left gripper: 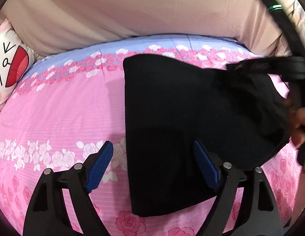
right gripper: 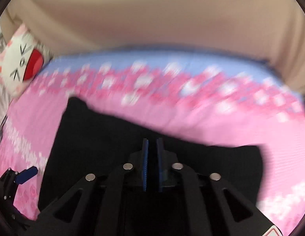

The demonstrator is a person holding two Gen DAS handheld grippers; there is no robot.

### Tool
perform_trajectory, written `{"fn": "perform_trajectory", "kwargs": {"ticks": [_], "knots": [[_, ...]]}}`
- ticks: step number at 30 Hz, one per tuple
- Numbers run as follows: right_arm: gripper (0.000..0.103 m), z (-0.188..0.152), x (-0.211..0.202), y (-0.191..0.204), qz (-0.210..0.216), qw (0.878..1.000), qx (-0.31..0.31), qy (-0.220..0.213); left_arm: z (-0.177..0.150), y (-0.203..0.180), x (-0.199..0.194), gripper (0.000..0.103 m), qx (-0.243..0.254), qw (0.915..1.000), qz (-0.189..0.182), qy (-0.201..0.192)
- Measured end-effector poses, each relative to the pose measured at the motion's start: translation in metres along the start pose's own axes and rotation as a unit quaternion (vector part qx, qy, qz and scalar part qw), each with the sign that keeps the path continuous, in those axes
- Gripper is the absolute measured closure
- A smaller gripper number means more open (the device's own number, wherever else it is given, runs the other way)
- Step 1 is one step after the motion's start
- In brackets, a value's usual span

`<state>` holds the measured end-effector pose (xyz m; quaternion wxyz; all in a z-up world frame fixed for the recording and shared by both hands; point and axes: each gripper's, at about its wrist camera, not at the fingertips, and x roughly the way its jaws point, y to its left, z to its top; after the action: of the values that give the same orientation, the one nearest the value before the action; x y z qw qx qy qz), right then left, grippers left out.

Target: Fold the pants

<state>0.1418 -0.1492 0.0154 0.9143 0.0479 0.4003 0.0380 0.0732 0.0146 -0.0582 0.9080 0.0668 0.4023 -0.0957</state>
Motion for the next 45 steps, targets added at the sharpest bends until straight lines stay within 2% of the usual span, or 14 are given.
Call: {"fn": "perform_trajectory", "kwargs": {"ticks": [4,9,14,17,19,22,26,27,31,33,34,36,41,45], "knots": [[0.093,-0.035,-0.042,-0.033,-0.010,0.999,0.027,-0.017,0.004,-0.003,0.000,0.023,0.005,0.9999,0.008,-0.007],[0.098,-0.106,-0.035,-0.047,-0.035,0.998,0.025,0.040,0.002,-0.013,0.001,0.023,0.014,0.9998,0.013,-0.003],[0.094,-0.108,-0.063,-0.044,-0.022,0.999,0.047,-0.005,-0.001,-0.023,0.000,0.023,0.026,0.9994,0.024,-0.001],[0.102,-0.119,-0.039,-0.054,-0.039,0.998,0.043,0.033,-0.003,-0.023,-0.002,0.023,0.023,0.9994,0.025,0.000],[0.101,-0.123,-0.053,-0.061,-0.022,0.998,0.063,0.019,-0.003,-0.023,-0.003,0.023,0.019,0.9995,0.025,0.003],[0.092,-0.127,-0.078,-0.068,-0.032,0.996,0.077,-0.014,-0.005,-0.023,-0.008,0.016,0.020,0.9993,0.031,0.000],[0.090,-0.136,-0.087,-0.089,-0.047,0.993,0.110,-0.009,-0.007,-0.021,-0.013,0.015,0.008,0.9996,0.026,-0.003],[0.089,-0.139,-0.088,-0.094,-0.046,0.992,0.117,-0.008,-0.008,-0.019,-0.014,0.006,0.002,0.9998,0.021,-0.002],[0.060,-0.141,-0.093,-0.108,-0.029,0.989,0.141,-0.024,-0.012,-0.010,-0.017,0.005,-0.038,0.9993,-0.001,-0.007],[0.049,-0.133,-0.089,-0.106,-0.026,0.991,0.132,-0.028,-0.012,-0.005,-0.014,0.005,-0.053,0.9985,0.008,-0.010],[0.036,-0.129,-0.086,-0.104,-0.027,0.991,0.125,-0.028,-0.011,-0.001,-0.011,0.005,-0.068,0.9976,0.004,-0.009],[0.024,-0.123,-0.076,-0.102,-0.020,0.993,0.116,-0.029,-0.011,0.005,-0.004,0.005,-0.087,0.9961,-0.013,-0.002],[0.024,-0.118,-0.035,-0.098,0.005,0.992,0.122,0.017,-0.013,0.010,0.026,0.005,-0.126,0.9892,-0.061,0.042],[0.022,-0.129,-0.013,-0.112,0.062,0.980,0.187,0.035,-0.013,0.012,0.029,0.005,-0.153,0.9856,-0.066,0.031]]}}
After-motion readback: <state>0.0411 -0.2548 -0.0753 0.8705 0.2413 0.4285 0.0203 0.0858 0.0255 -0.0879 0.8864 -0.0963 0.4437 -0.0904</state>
